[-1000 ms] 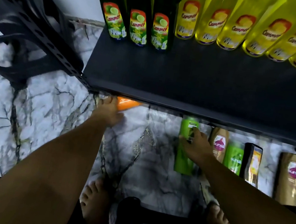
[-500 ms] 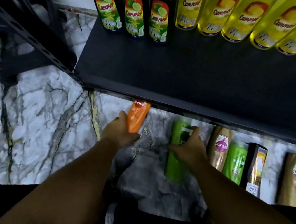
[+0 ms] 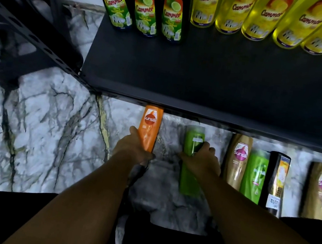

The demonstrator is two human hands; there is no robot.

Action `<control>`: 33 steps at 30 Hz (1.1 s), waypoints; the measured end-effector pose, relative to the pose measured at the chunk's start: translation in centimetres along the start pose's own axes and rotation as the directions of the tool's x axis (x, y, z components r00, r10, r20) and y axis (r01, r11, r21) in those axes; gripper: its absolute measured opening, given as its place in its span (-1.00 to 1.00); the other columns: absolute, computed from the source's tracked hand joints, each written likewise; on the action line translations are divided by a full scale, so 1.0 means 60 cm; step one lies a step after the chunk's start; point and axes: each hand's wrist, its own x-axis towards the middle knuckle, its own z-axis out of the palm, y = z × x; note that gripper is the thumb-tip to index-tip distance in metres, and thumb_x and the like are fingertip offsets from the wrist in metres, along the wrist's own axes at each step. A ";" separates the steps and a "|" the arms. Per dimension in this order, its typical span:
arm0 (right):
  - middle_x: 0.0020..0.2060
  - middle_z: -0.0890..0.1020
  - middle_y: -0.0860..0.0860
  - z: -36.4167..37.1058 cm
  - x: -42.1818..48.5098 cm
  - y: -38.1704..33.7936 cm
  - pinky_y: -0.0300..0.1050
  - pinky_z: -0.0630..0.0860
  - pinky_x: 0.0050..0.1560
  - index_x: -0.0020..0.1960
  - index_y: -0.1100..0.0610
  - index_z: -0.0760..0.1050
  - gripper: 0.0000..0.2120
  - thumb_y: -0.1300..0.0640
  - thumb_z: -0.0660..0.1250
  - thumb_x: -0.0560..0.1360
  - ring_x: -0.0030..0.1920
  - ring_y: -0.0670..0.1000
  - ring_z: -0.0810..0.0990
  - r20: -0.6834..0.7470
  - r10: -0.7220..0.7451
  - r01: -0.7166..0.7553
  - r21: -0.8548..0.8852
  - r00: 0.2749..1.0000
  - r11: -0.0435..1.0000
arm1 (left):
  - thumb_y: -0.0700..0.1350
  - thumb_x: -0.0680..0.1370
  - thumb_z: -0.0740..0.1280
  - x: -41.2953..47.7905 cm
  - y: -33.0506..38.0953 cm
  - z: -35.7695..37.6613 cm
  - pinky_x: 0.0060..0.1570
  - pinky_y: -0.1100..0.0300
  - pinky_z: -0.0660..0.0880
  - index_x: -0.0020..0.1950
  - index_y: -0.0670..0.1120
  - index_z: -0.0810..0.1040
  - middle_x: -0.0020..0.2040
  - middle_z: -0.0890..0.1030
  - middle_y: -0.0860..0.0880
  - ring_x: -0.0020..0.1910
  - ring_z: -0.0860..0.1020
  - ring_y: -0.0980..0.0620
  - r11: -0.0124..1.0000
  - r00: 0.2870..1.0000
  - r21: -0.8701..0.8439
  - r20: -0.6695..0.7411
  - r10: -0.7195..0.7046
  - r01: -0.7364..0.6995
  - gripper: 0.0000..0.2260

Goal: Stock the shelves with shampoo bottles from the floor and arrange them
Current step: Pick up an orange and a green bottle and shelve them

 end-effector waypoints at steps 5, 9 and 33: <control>0.05 0.50 0.05 -0.005 0.006 0.009 0.13 0.60 0.00 0.21 0.04 0.36 -0.29 -0.36 0.47 0.25 0.00 0.14 0.57 -0.043 -0.048 0.050 0.054 0.998 0.997 | 0.10 0.25 0.67 0.012 0.002 0.002 0.03 -0.04 0.57 0.24 0.01 0.17 0.01 0.47 0.00 0.00 0.51 -0.10 0.999 0.996 0.018 0.077 -0.036 0.034 -0.18; -0.01 0.56 0.05 -0.011 0.006 0.024 0.03 0.59 -0.05 0.25 0.03 0.39 -0.28 -0.41 0.34 0.27 -0.03 0.15 0.60 -0.040 -0.120 0.123 0.090 0.992 0.988 | 0.11 0.10 0.69 0.019 0.001 -0.008 -0.01 -0.12 0.65 0.24 0.04 0.22 -0.02 0.49 0.01 0.02 0.59 -0.17 0.997 0.988 0.007 0.131 -0.080 0.080 -0.11; 0.17 0.56 0.19 -0.005 0.017 0.012 0.00 0.53 0.03 0.57 0.12 0.14 -0.16 -0.23 0.37 0.47 0.13 0.24 0.56 -0.010 -0.306 0.304 -0.102 0.952 0.947 | -0.06 0.33 0.67 -0.014 0.016 0.030 -0.24 0.02 0.66 0.11 -0.17 0.61 -0.26 0.64 -0.17 -0.37 0.65 -0.09 0.923 0.851 -0.230 0.500 -0.160 0.308 -0.55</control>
